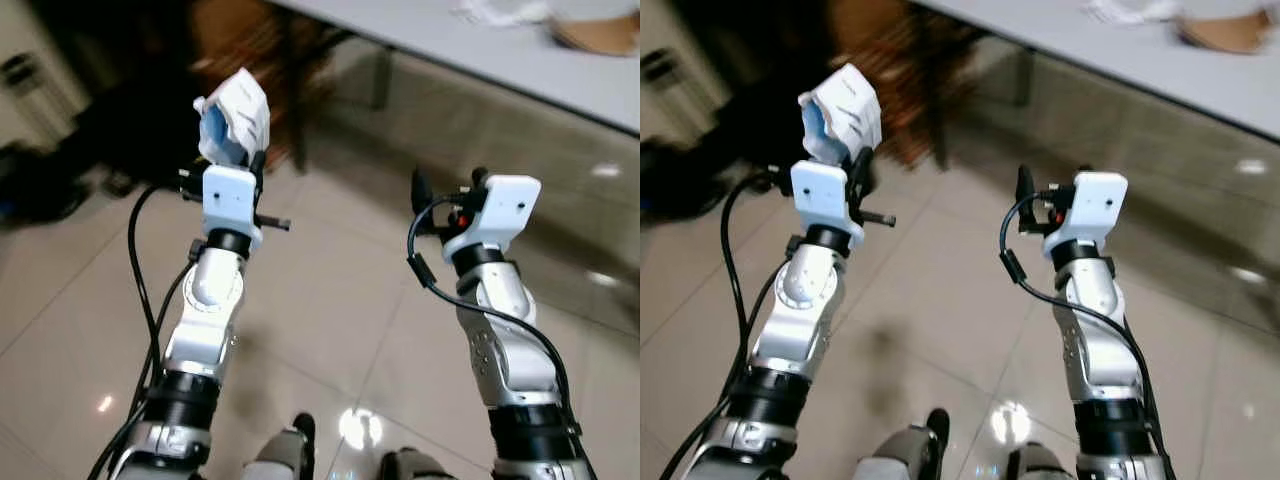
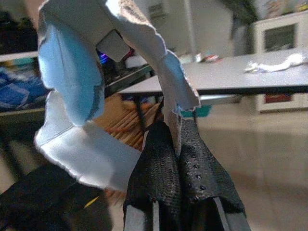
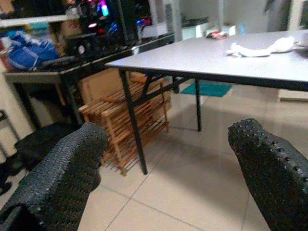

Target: Picking trash to rubbish bin

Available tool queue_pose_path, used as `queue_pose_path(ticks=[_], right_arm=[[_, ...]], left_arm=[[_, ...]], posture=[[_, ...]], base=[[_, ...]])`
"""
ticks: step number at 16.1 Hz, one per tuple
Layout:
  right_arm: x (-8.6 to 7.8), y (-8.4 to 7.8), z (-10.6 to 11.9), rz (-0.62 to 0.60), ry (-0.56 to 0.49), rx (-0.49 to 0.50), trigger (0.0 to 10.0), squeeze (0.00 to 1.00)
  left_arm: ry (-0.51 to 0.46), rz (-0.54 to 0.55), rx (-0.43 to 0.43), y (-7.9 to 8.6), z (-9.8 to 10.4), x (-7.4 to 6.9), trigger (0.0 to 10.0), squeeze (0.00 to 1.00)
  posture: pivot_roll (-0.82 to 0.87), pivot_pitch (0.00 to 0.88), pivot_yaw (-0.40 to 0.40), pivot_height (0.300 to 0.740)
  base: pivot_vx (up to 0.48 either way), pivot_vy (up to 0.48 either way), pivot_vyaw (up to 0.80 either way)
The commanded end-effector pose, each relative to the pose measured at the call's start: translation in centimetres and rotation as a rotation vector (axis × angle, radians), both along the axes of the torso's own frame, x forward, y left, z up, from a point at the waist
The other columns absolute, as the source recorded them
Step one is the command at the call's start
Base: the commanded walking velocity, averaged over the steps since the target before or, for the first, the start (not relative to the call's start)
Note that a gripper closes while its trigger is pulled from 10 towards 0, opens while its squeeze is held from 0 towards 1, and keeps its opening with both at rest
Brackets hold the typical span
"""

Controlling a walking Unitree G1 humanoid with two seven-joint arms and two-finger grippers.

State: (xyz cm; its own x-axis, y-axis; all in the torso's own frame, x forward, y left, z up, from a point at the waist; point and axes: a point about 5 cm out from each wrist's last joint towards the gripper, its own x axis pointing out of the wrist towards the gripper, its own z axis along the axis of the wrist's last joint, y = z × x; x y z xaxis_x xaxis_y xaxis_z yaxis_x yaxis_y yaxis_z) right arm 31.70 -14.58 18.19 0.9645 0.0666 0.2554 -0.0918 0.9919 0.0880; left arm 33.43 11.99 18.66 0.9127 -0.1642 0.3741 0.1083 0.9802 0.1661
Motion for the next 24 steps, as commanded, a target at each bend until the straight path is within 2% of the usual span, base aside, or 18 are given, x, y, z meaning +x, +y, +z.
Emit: queue_pose_path(ticks=[1,5,9,12,14,15,17,20,22,23,24], right_arm=[[-0.1,0.1,-0.1,0.005,0.007,-0.002,10.0,0.00],[-0.1,0.3,-0.1,0.014,0.011,0.002,10.0,0.00],[-0.1,0.3,-0.3,0.027,0.024,0.017,10.0,0.00],[0.0,0.6,-0.6,0.043,0.044,-0.004,10.0,0.00],[-0.1,0.4,-1.0,0.041,0.056,-0.009,10.0,0.00],[0.0,-0.2,-2.3,0.024,0.096,-0.024,10.0,0.00],[0.1,-0.8,-4.1,0.008,0.155,-0.044,10.0,0.00],[0.1,-1.0,-5.7,0.004,0.209,-0.066,10.0,0.00],[0.0,-1.4,-10.6,0.029,0.386,-0.099,10.0,0.00],[-0.3,-1.6,-11.8,0.032,0.433,-0.112,10.0,0.00],[-1.3,-2.2,-14.9,0.024,0.561,-0.161,10.0,0.00]], left_arm=[[0.005,-0.005,0.002,0.1,-0.2,-0.1,10.0,0.00],[0.009,-0.016,-0.001,-0.1,-0.2,-0.1,10.0,0.00],[0.033,-0.013,-0.009,-0.2,-0.5,-0.1,10.0,0.00],[0.057,0.001,-0.002,-0.1,-1.0,-0.1,10.0,0.00],[0.097,0.001,-0.002,-0.1,-2.3,-0.2,10.0,0.00],[0.145,0.005,0.003,0.0,-3.7,-0.4,10.0,0.00],[0.204,0.008,0.016,0.3,-5.4,-0.5,10.0,0.00],[0.261,0.006,0.047,0.8,-6.9,-0.6,10.0,0.00],[0.431,0.006,0.101,1.9,-11.2,-1.2,10.0,0.00],[0.467,0.003,0.113,2.1,-12.1,-1.4,10.0,0.00],[0.582,-0.021,0.149,2.3,-14.7,-2.5,10.0,0.00]], posture=[[-0.05,0.185,0.054,0.740],[-0.05,0.201,0.049,0.740],[-0.04,0.216,0.039,0.740],[-0.04,0.222,0.034,0.740],[-0.04,0.226,0.031,0.740],[-0.04,0.227,0.031,0.740],[-0.04,0.229,0.031,0.740],[-0.04,0.231,0.033,0.740],[-0.04,0.226,0.039,0.740],[-0.04,0.225,0.039,0.740],[-0.02,0.223,0.040,0.740]], base=[[0.000,0.000,0.80],[0.000,0.000,0.80],[0.000,0.000,0.00],[0.359,0.000,0.00],[0.412,0.000,0.00],[0.412,0.000,0.00],[0.409,0.000,0.00],[0.407,0.000,0.00],[0.409,0.000,0.00],[0.409,0.000,0.00],[0.409,0.000,0.00]])
